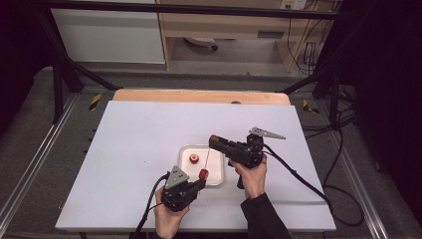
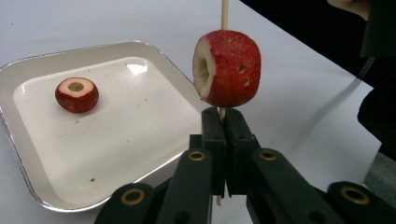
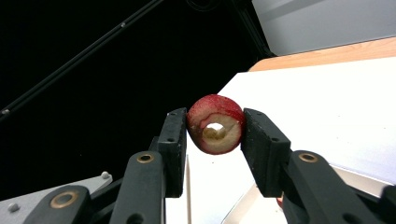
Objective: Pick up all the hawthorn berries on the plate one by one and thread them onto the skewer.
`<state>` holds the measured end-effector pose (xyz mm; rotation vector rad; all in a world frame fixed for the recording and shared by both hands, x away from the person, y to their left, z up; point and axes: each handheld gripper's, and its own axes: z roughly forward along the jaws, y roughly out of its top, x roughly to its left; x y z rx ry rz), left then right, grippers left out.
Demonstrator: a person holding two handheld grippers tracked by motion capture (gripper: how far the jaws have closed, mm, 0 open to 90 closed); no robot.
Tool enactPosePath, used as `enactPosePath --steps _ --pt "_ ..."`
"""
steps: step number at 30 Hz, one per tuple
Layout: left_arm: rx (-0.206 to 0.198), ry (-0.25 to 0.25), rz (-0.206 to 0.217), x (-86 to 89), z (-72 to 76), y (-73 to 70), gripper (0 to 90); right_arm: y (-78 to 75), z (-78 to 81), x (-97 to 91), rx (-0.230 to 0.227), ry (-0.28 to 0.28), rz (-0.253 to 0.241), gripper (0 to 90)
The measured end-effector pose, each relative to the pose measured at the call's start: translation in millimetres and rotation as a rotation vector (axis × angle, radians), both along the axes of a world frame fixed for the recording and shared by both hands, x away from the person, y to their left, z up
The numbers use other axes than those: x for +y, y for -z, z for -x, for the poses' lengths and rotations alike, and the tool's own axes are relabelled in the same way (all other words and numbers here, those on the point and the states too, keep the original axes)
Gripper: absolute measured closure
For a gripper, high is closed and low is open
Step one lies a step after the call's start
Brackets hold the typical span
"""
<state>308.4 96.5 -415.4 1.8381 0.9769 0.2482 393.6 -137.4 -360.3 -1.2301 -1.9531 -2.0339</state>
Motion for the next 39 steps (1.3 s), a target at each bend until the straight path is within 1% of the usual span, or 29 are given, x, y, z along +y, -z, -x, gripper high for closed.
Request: enactPosePath --steps 3,8,12,13,15,19,26,27,29,31,34,36,39 --pt "0.013 0.003 -0.007 -0.3 -2.1 1.1 88.9 -1.1 0.7 -1.0 -0.010 0.000 -0.002 62.0" --pt "0.009 -0.003 0.000 1.0 -2.3 -0.1 88.9 0.1 1.1 0.3 -0.006 -0.006 -0.002 62.0" --pt "0.011 -0.004 -0.005 1.4 -3.2 -0.4 88.9 2.5 0.6 1.7 -0.007 -0.016 0.006 62.0" --pt "0.013 -0.003 -0.006 1.5 -3.4 -0.4 88.9 2.6 0.8 2.1 -0.001 -0.018 0.005 62.0" --pt "0.015 -0.002 -0.012 1.6 -3.7 0.1 88.9 3.7 0.2 2.5 -0.006 -0.020 0.011 62.0" --pt "0.022 0.004 -0.015 0.5 -3.8 0.8 88.9 3.4 -0.1 2.6 -0.004 -0.021 0.006 62.0" --pt "0.034 0.000 -0.014 0.8 -5.2 0.6 88.9 4.3 0.5 3.0 0.000 -0.034 0.020 62.0" --pt "0.037 0.000 -0.020 0.8 -5.2 0.6 88.9 4.8 0.5 3.3 0.000 -0.041 0.023 62.0" --pt "0.043 0.004 -0.024 0.5 -5.3 1.2 88.8 5.1 0.6 3.1 -0.008 -0.054 0.032 62.0" --pt "0.051 0.013 -0.027 0.0 -5.1 1.4 88.9 5.1 1.2 2.6 -0.028 -0.066 0.046 62.0" --pt "0.061 0.015 -0.020 -0.8 -3.9 0.9 88.9 5.1 3.1 1.2 -0.072 -0.065 0.089 62.0" --pt "0.054 0.012 -0.011 -0.4 -2.4 -0.4 88.9 5.8 4.5 1.0 -0.097 -0.060 0.114 62.0" --pt "0.060 0.005 -0.013 -0.7 -2.7 -0.8 88.9 6.8 6.6 2.1 -0.114 -0.065 0.115 62.1"
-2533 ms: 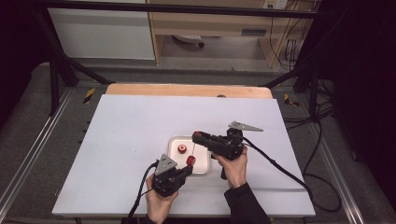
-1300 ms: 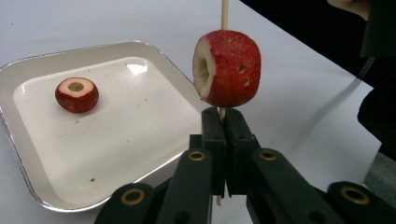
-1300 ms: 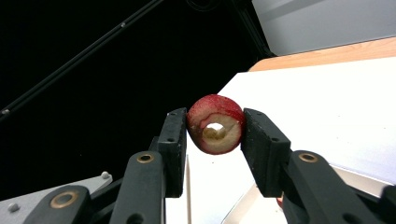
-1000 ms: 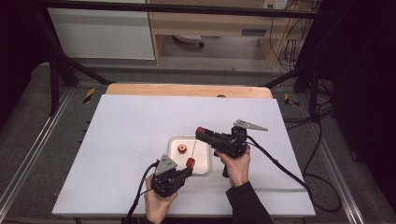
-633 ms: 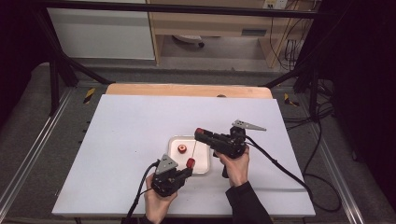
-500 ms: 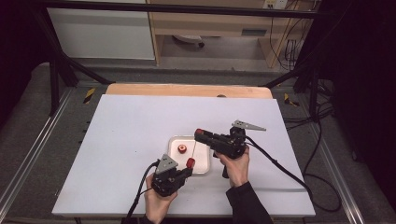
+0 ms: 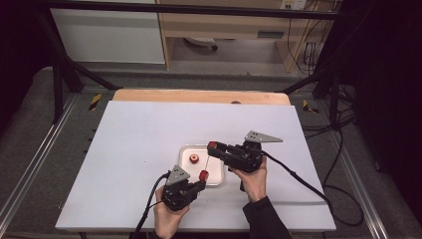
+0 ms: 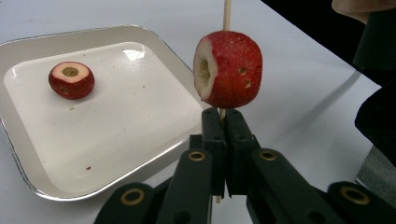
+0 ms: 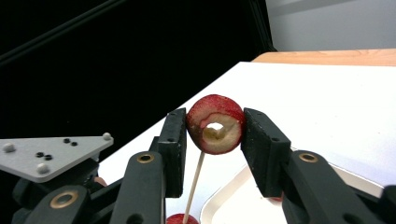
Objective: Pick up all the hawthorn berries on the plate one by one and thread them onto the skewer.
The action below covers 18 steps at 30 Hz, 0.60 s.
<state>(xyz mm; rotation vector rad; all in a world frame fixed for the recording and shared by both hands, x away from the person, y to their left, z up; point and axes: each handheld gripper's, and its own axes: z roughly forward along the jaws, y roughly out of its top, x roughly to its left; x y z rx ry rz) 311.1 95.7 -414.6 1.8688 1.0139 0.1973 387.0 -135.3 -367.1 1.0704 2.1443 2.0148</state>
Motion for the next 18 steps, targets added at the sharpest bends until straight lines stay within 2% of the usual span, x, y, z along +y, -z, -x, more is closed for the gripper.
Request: enactPosePath --steps 3,9,13,15,16,17,18 --pt "0.007 0.002 -0.008 -2.6 -0.2 2.1 88.9 0.5 2.3 0.9 -0.002 -0.003 -0.001 62.1" --pt "0.019 0.008 0.019 -0.5 2.3 0.9 88.9 -0.3 7.4 -0.2 -0.036 -0.005 0.022 62.2" --pt "0.017 0.021 -0.002 -4.2 2.2 3.5 89.0 3.4 10.1 2.1 -0.043 -0.006 0.060 62.3" --pt "-0.011 -0.001 0.059 -0.3 3.3 -3.4 89.0 6.3 10.9 3.6 -0.020 -0.025 0.080 62.4" --pt "-0.038 -0.015 0.066 1.2 4.0 -9.8 89.0 12.9 11.4 7.1 -0.004 -0.037 0.092 62.5" --pt "-0.043 -0.030 0.027 1.8 2.2 -14.8 88.8 19.7 11.9 10.1 0.018 -0.061 0.098 62.6" --pt "-0.035 -0.021 0.027 4.2 -0.4 -15.2 88.9 26.9 13.1 12.3 0.027 -0.064 0.044 62.5"
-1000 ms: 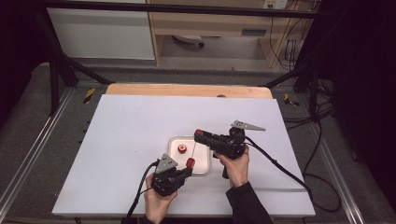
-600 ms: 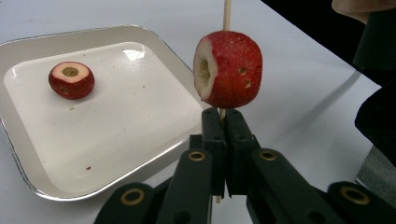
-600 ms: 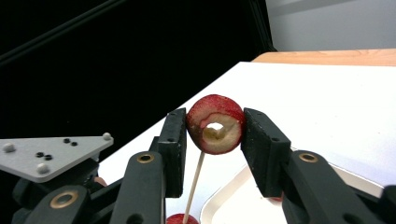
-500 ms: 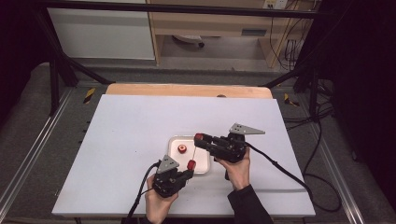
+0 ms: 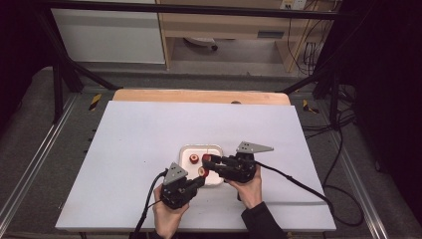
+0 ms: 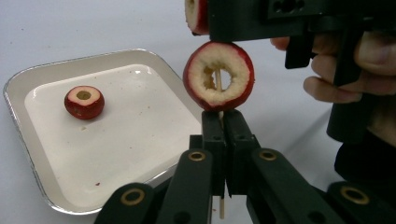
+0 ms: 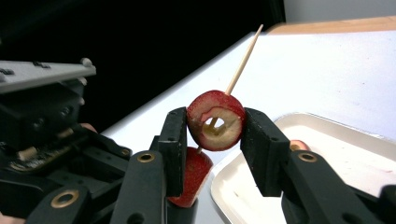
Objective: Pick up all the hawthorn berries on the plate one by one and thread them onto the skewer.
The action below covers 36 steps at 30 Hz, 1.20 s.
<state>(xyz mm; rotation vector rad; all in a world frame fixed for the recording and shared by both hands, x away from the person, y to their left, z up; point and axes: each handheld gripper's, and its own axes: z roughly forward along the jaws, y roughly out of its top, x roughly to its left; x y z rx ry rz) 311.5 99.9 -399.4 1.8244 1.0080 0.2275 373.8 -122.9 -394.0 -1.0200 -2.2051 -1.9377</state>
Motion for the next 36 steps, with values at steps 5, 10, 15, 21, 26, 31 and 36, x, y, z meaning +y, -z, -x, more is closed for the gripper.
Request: enactPosePath --steps 5,10,15,21,26,31,36 --pt "-0.006 0.000 0.008 4.2 -1.1 7.8 89.0 7.5 0.5 2.2 0.015 0.015 -0.031 62.1" --pt "-0.030 -0.007 0.015 9.4 -0.8 13.1 89.0 3.9 0.1 0.1 -0.007 0.037 -0.044 42.5" --pt "-0.055 -0.009 0.004 20.7 1.8 19.2 88.8 -9.1 -1.8 -10.6 -0.031 0.086 -0.032 31.6" --pt "-0.063 -0.032 -0.037 37.1 6.1 28.6 88.5 -11.8 -7.8 -26.1 -0.065 0.121 0.091 16.3" --pt "-0.066 -0.045 -0.063 49.0 8.6 32.0 88.2 -9.9 -10.5 -34.1 -0.071 0.115 0.197 9.9" --pt "-0.070 -0.051 -0.090 61.7 8.5 32.0 88.0 -7.5 -14.2 -34.0 -0.078 0.087 0.290 7.7" --pt "-0.078 -0.060 -0.099 74.0 7.7 30.4 87.9 -7.0 -19.2 -23.4 -0.086 0.063 0.397 6.6"
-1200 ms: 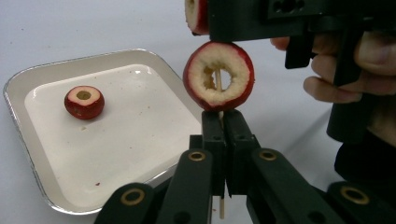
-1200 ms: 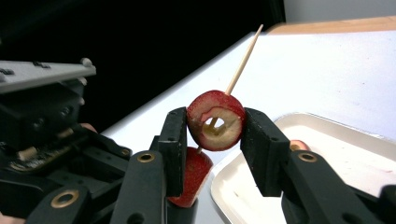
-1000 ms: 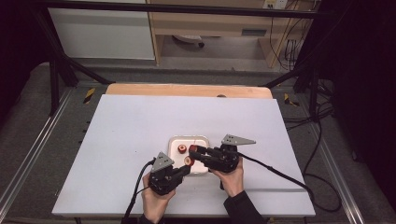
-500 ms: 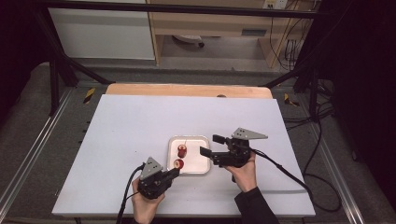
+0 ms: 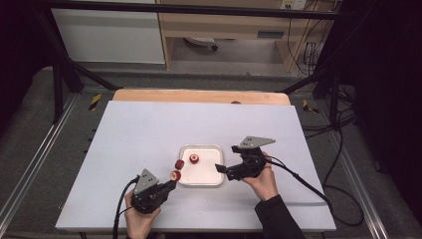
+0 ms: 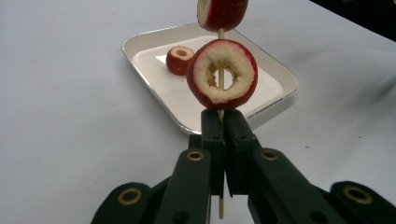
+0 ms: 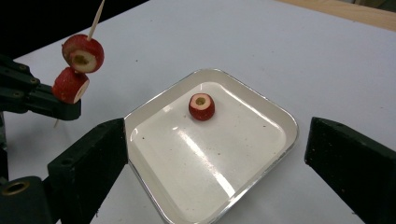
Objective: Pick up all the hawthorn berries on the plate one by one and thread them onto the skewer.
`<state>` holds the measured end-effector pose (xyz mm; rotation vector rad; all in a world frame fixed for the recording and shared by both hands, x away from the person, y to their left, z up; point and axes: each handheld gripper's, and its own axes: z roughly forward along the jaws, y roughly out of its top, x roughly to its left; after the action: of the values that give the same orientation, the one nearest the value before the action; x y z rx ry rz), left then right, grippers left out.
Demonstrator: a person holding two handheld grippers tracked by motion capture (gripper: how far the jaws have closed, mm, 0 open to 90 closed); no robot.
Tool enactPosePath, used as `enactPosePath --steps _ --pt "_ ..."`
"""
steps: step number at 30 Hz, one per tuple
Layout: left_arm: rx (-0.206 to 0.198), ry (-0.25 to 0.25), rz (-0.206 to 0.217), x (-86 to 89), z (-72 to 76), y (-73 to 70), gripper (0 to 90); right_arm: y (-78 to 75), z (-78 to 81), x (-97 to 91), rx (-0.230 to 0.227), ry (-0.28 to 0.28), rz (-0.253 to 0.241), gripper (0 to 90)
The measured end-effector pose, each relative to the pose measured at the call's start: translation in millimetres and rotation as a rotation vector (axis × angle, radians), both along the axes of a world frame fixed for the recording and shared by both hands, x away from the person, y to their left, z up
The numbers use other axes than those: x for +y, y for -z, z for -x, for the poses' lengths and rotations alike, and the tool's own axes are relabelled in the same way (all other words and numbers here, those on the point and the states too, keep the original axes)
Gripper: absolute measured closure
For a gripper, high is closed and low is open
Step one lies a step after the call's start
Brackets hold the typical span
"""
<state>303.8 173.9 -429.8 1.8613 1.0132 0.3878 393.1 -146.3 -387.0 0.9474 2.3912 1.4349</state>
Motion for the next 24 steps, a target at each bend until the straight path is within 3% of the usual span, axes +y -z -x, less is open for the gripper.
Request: enactPosePath --steps 8,17,21,24 --pt "0.003 -0.016 -0.012 11.5 -4.1 -1.4 87.9 -0.5 -18.0 31.6 0.055 -0.046 0.104 8.0" --pt "0.017 -0.028 -0.007 20.5 -4.2 3.2 87.7 4.2 -42.8 67.8 0.119 -0.061 0.202 13.3" --pt "0.014 -0.028 -0.008 21.9 -4.6 3.0 87.7 8.8 -52.1 78.3 0.127 -0.058 0.237 14.8" --pt "0.017 -0.028 -0.011 22.2 -5.4 3.4 87.7 14.3 -56.8 84.2 0.147 -0.060 0.236 16.4"
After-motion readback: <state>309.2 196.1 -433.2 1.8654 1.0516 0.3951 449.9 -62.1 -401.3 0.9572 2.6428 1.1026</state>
